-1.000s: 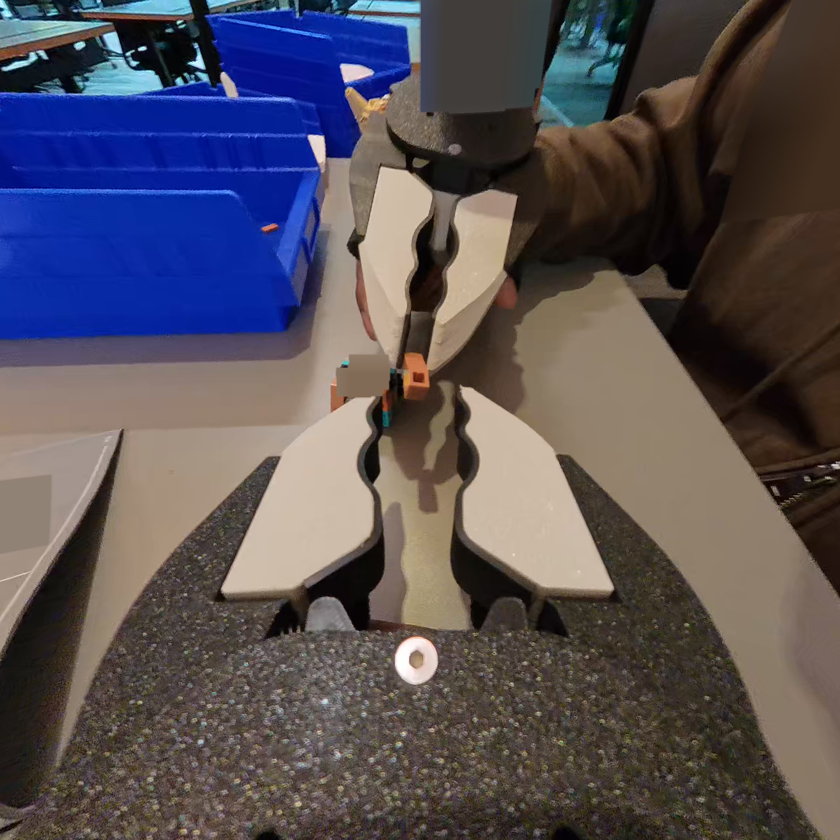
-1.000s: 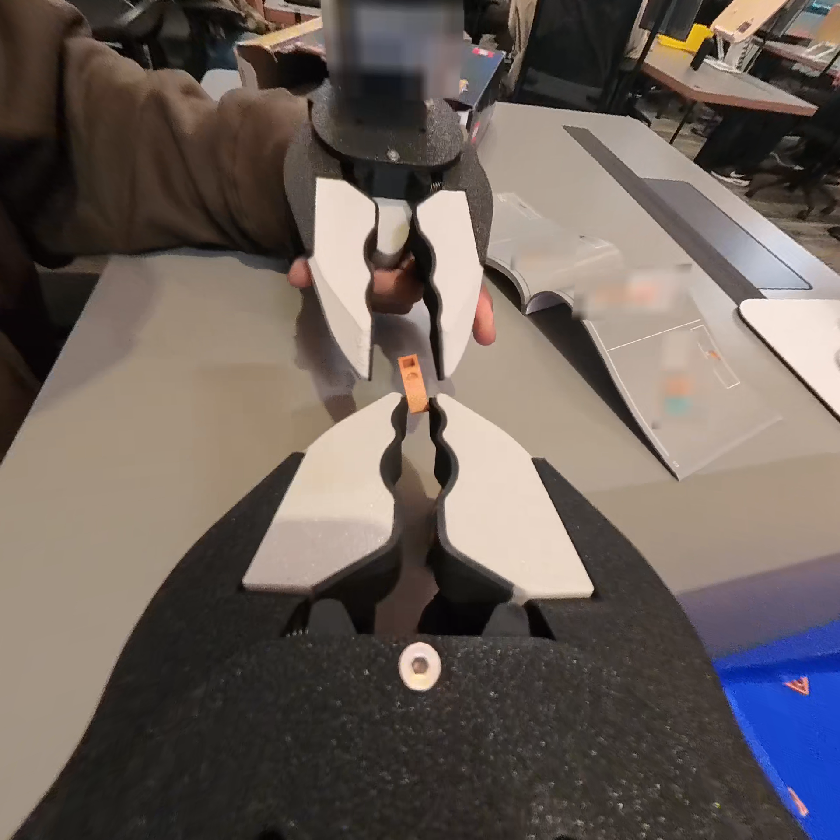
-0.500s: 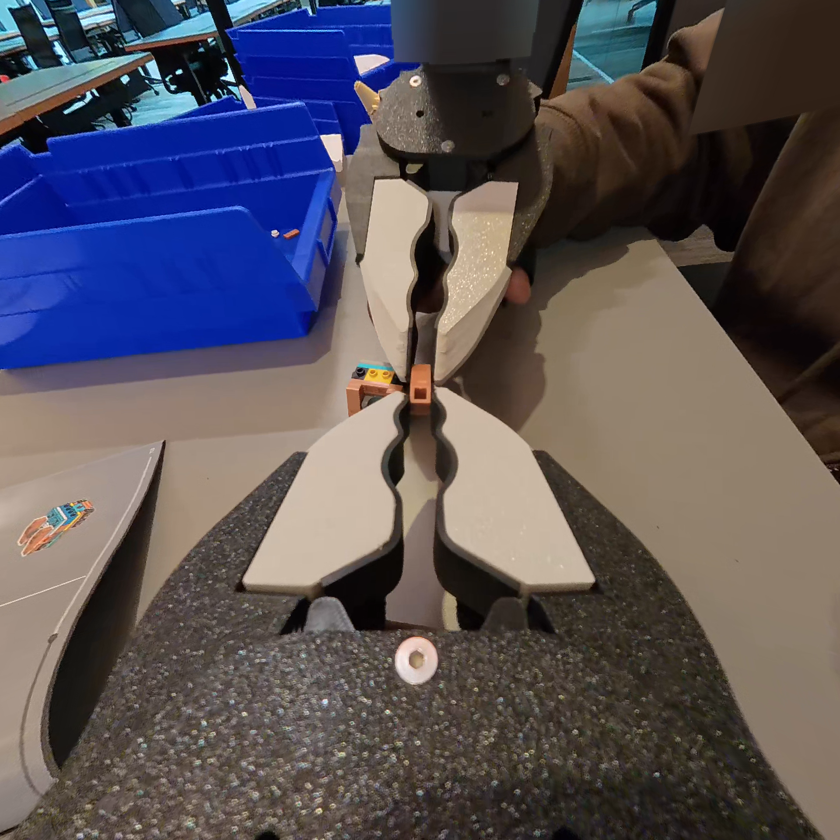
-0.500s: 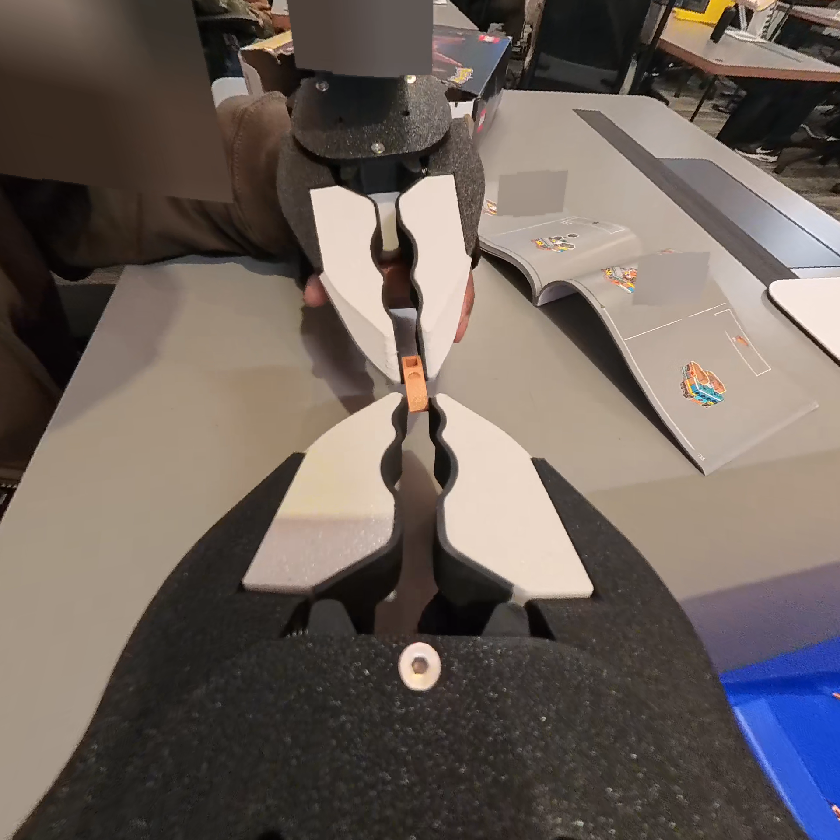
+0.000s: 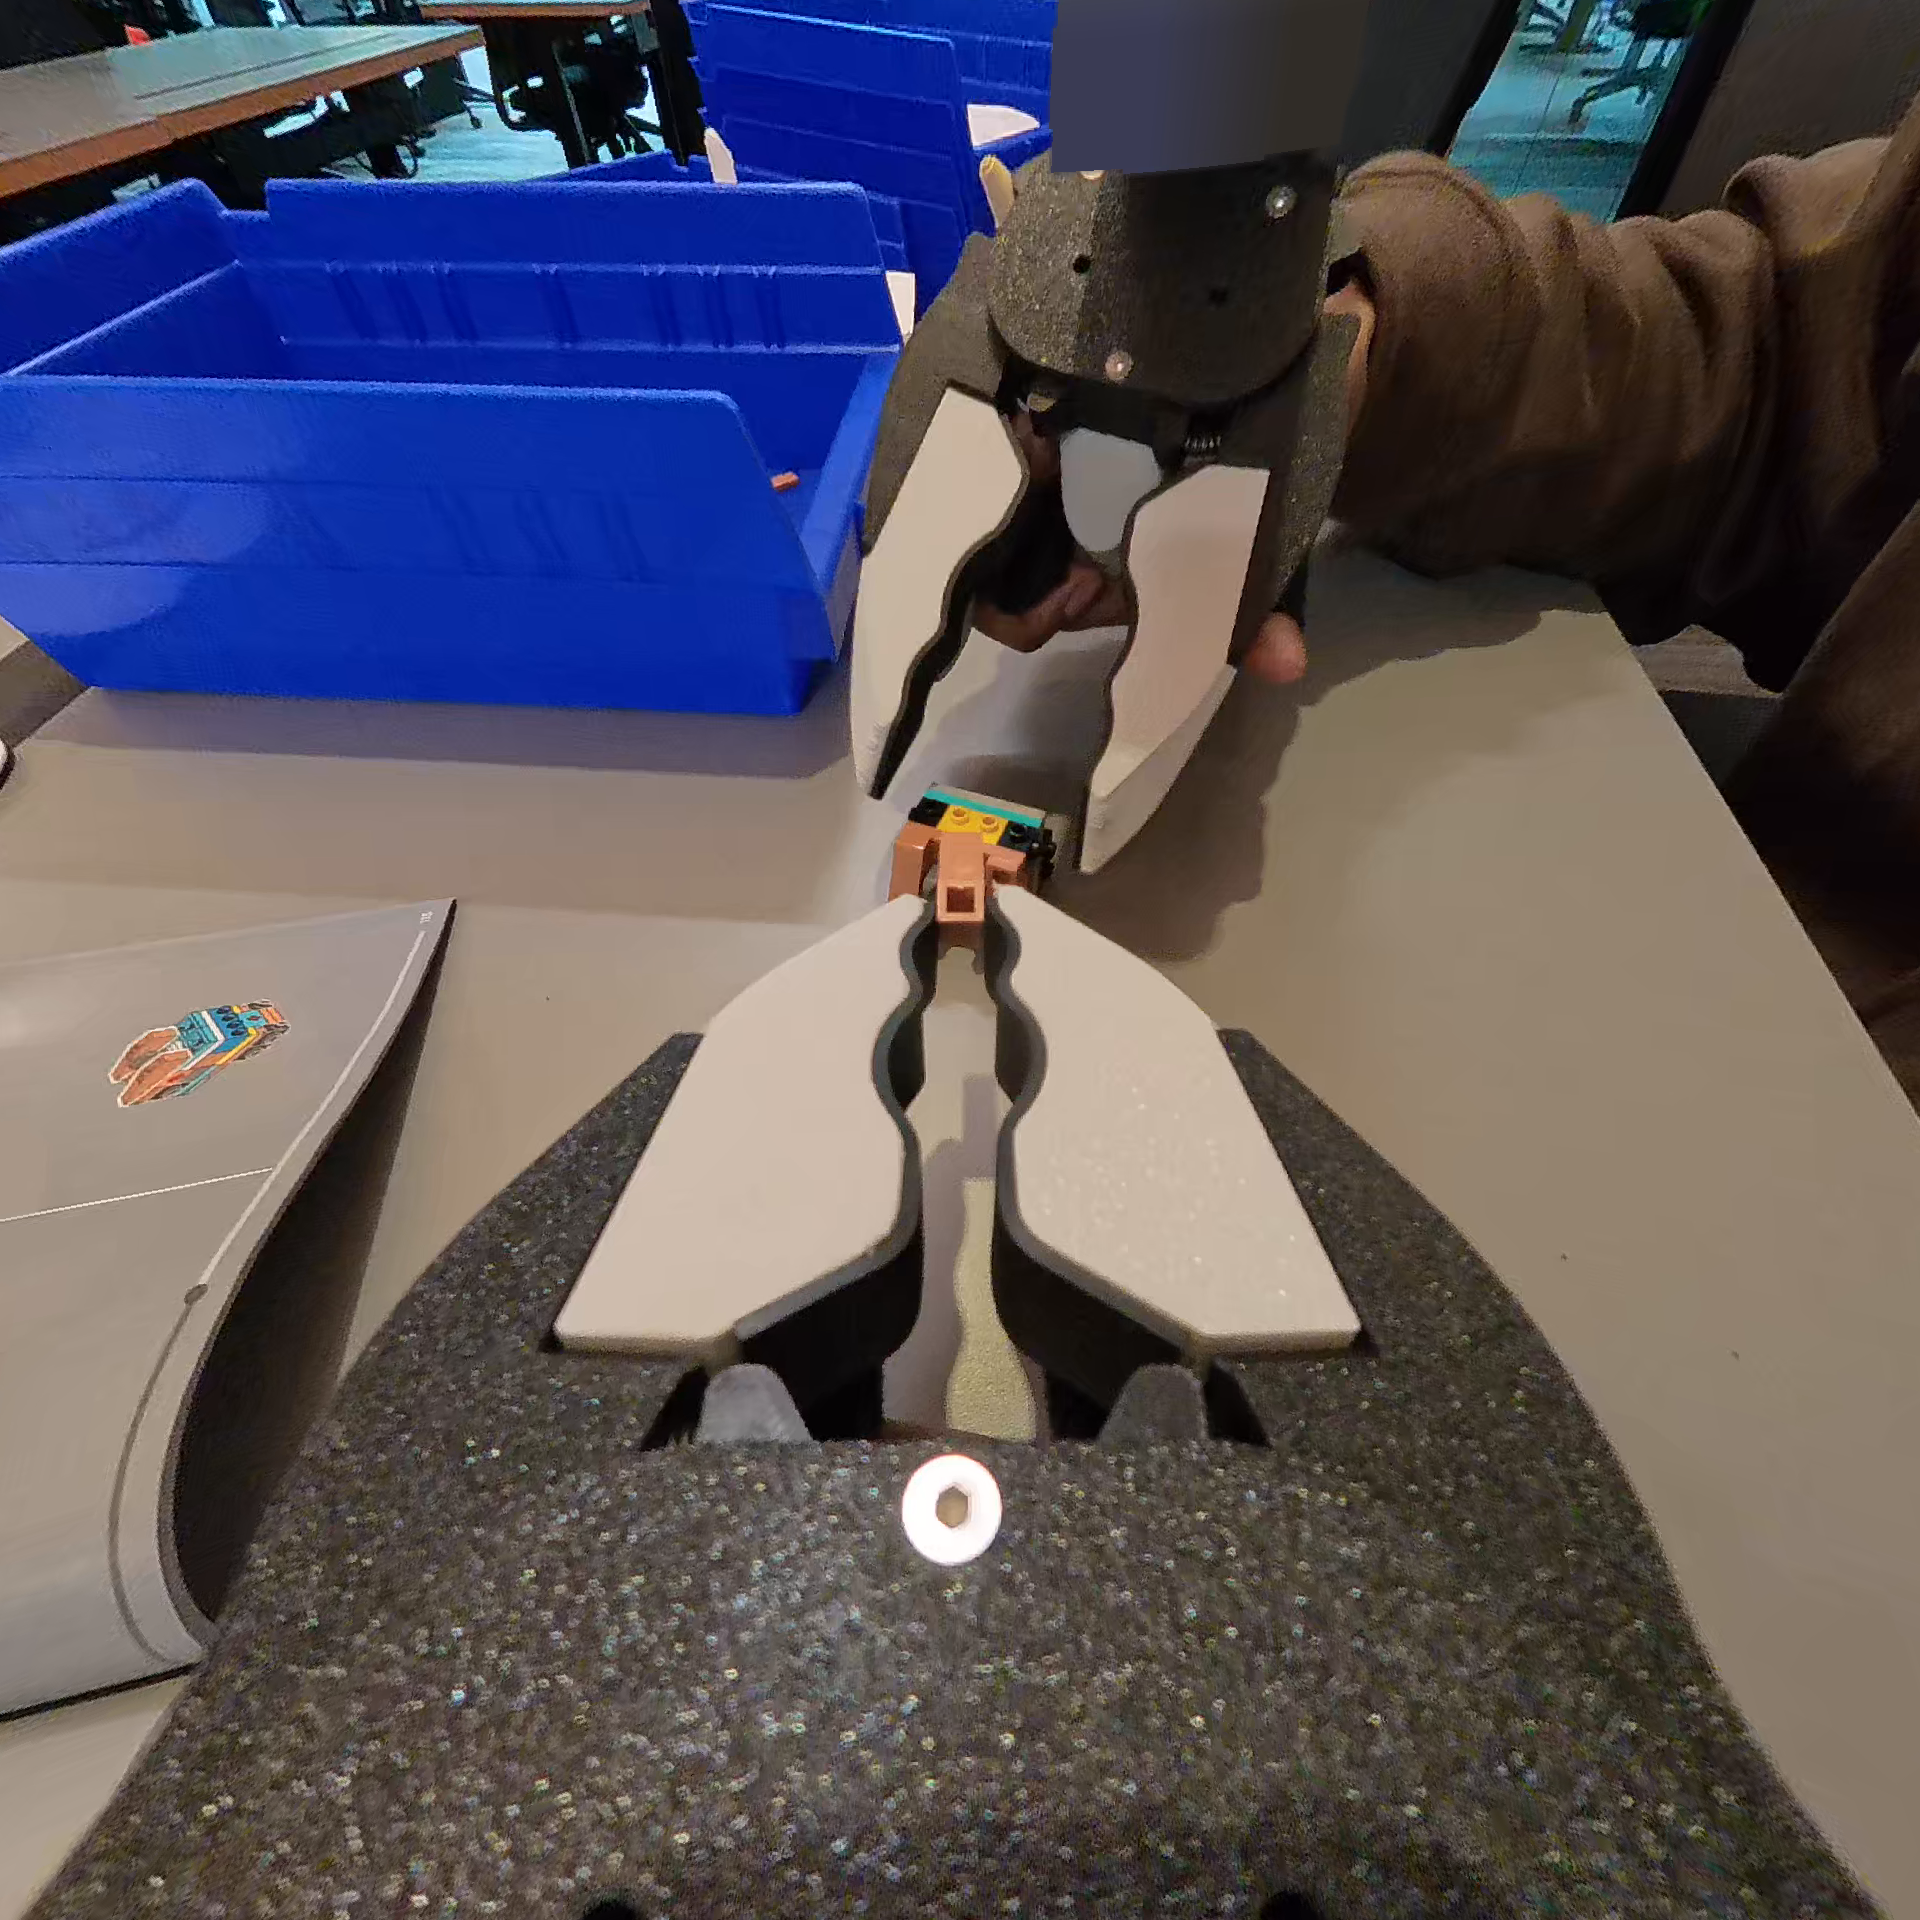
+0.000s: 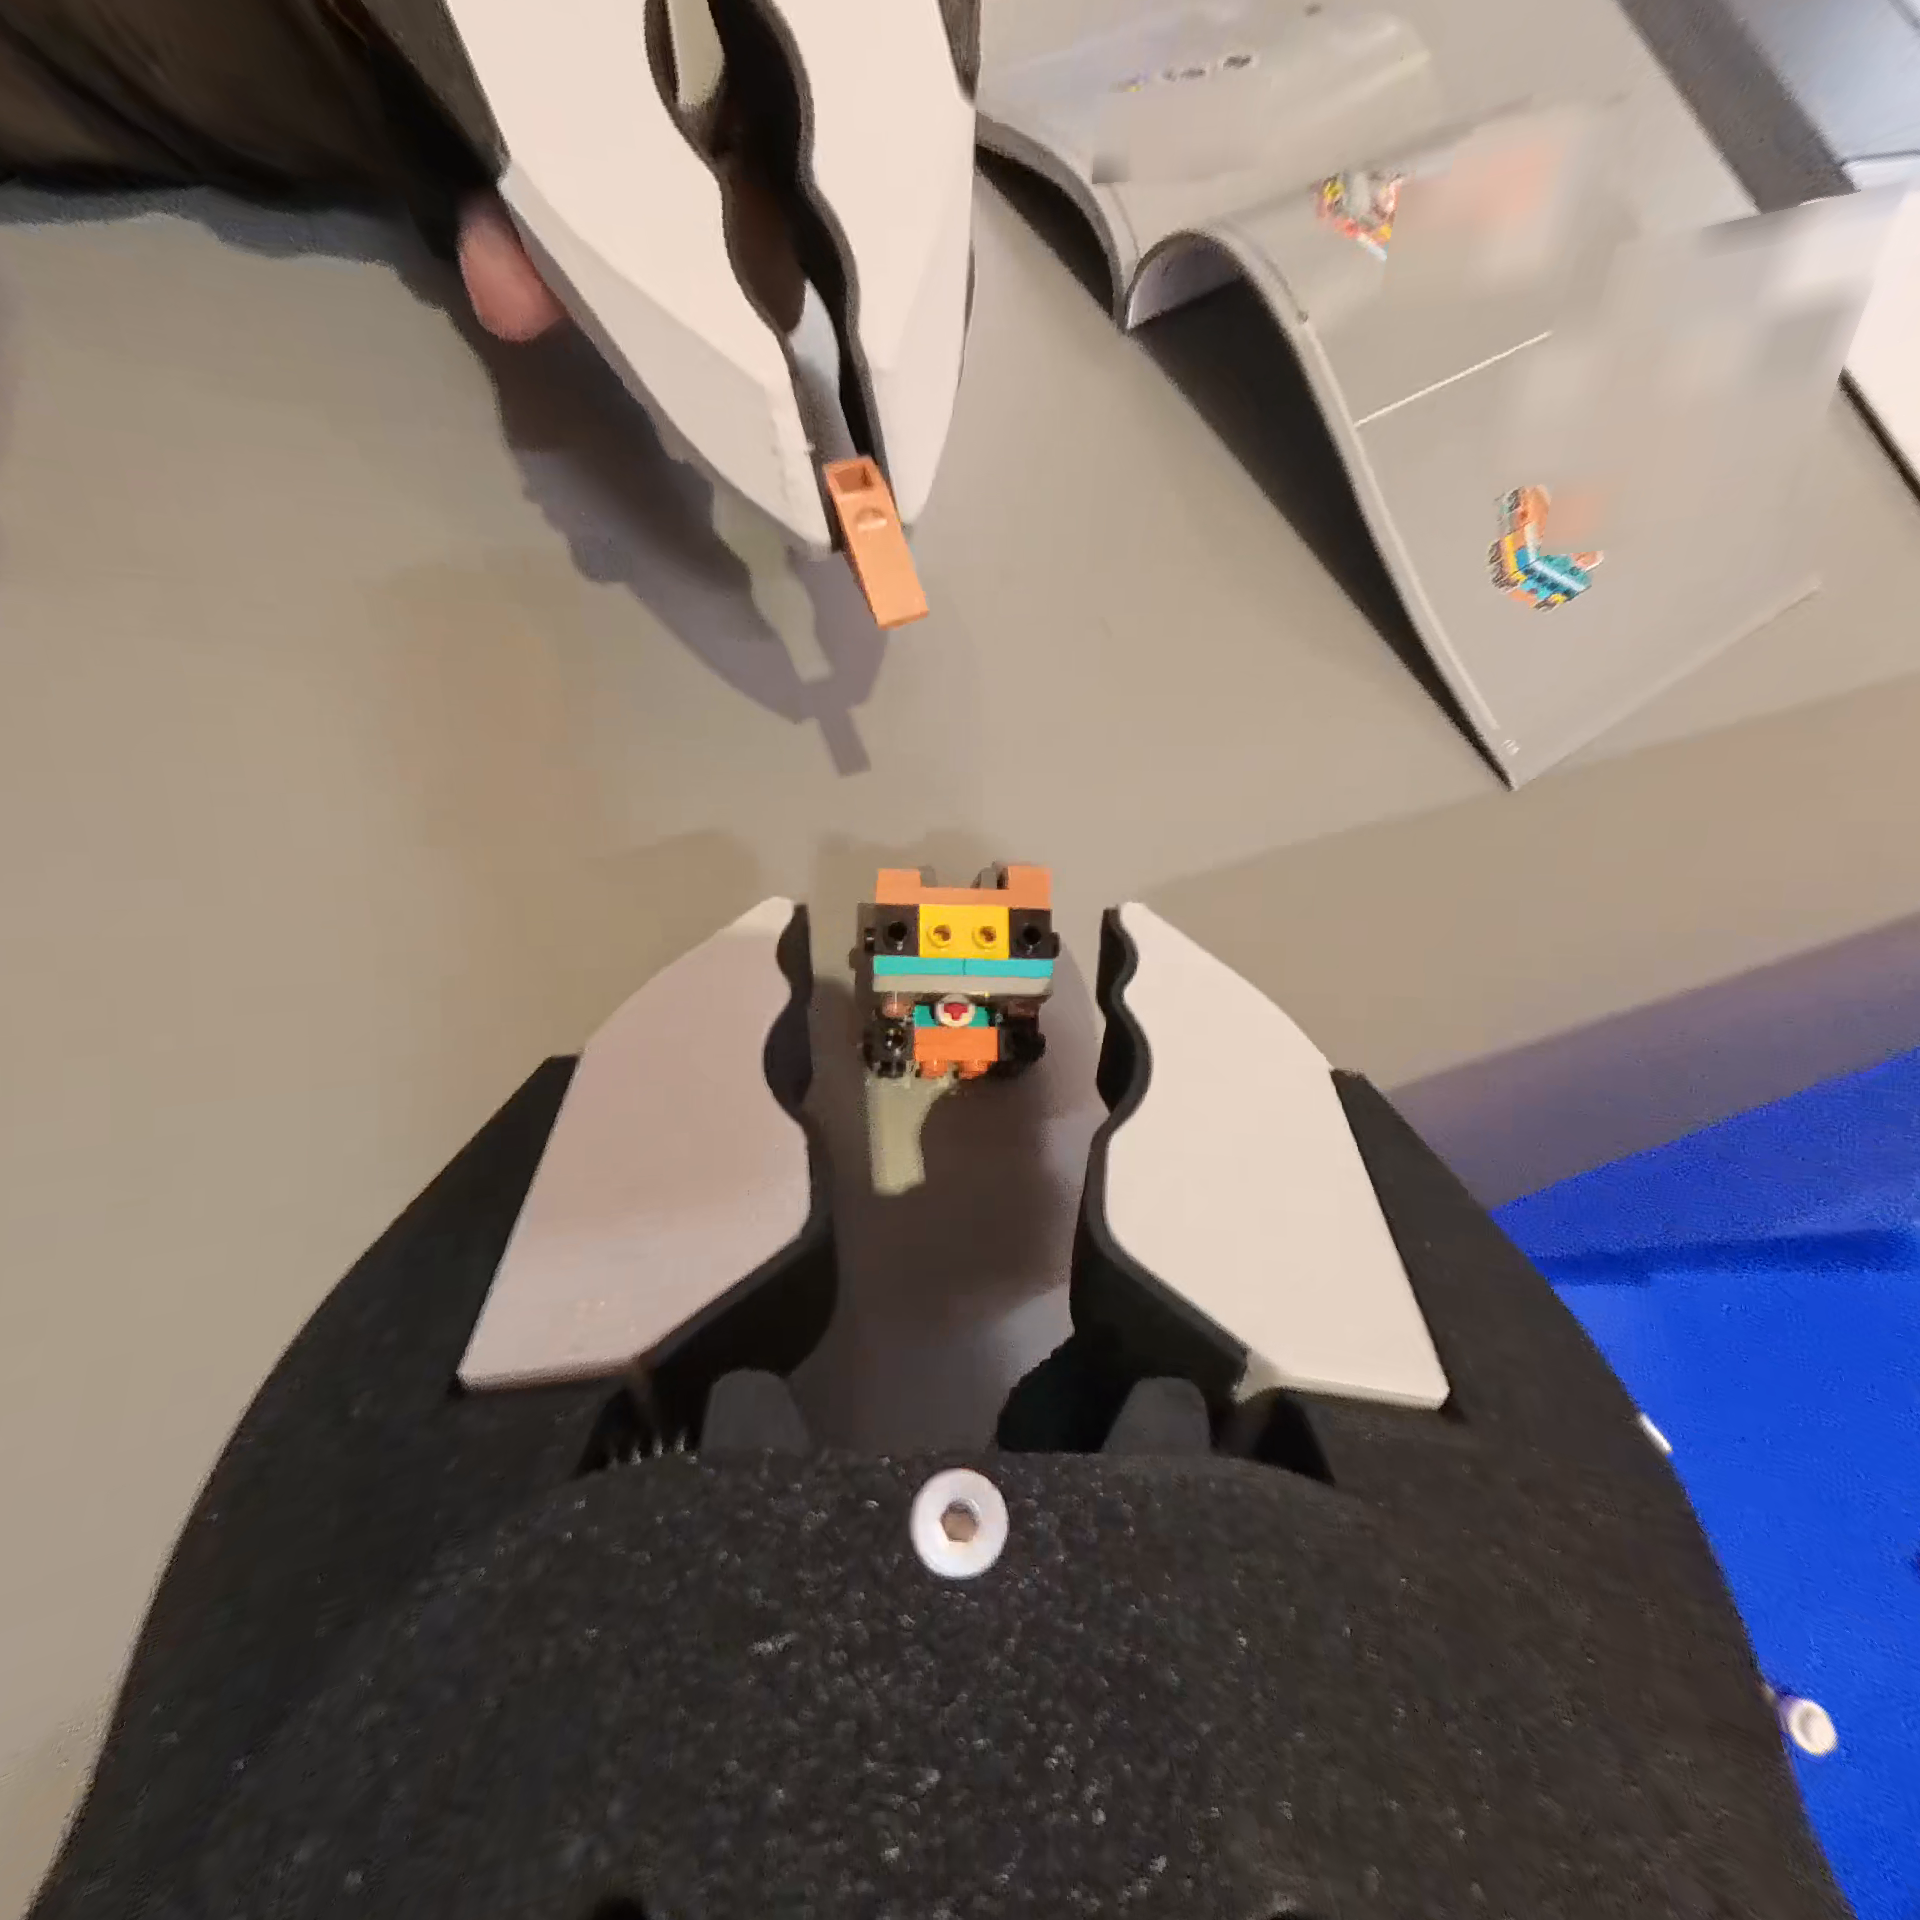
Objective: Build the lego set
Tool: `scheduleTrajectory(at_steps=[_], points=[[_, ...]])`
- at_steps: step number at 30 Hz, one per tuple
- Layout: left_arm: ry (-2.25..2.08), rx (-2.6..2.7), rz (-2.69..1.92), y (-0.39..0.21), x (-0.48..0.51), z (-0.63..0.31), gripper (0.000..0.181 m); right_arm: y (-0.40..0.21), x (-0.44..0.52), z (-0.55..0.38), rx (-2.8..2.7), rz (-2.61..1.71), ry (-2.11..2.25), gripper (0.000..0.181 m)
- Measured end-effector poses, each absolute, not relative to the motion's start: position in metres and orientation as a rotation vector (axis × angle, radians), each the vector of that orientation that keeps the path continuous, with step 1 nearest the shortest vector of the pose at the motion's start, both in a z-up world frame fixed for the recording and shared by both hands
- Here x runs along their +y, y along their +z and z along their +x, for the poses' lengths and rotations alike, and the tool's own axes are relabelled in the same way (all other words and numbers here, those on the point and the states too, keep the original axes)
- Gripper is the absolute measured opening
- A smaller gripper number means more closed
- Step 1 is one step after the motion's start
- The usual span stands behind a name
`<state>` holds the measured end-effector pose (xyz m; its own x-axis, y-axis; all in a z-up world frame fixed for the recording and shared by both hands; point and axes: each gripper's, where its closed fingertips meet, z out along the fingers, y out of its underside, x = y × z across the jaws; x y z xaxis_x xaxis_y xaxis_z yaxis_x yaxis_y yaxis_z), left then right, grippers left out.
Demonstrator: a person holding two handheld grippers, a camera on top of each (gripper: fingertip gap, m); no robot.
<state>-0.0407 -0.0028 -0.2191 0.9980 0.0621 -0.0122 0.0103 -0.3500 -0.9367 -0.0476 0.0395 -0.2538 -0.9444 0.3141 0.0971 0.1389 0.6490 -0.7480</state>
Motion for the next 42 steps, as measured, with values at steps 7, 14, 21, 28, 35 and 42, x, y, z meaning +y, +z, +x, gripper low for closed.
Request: scheduleTrajectory(at_steps=[7,14,21,28,35,42], points=[[0.058,-0.062,-1.954,-0.225,-0.005,-0.044,0.008,-0.273,0.041,-0.046,-2.766,-0.323,0.848,0.044],[0.083,-0.084,-1.923,-0.217,-0.011,-0.052,0.008,-0.273,0.031,-0.058,-2.75,-0.384,0.886,0.039],[0.031,-0.168,-1.696,-0.165,-0.027,-0.061,0.008,-0.205,-0.006,-0.073,-2.343,-0.63,1.744,0.039],[-0.11,-0.147,-1.617,-0.121,-0.035,-0.042,0.008,-0.144,-0.023,-0.061,-1.799,-0.65,2.358,0.039],[-0.248,-0.16,-1.762,-0.109,-0.029,-0.032,0.008,-0.131,-0.022,-0.048,-1.662,-0.524,2.462,0.039],[-0.168,-0.148,-1.947,-0.116,-0.008,-0.03,0.008,-0.126,-0.008,-0.049,-1.586,-0.5,2.505,0.039]])
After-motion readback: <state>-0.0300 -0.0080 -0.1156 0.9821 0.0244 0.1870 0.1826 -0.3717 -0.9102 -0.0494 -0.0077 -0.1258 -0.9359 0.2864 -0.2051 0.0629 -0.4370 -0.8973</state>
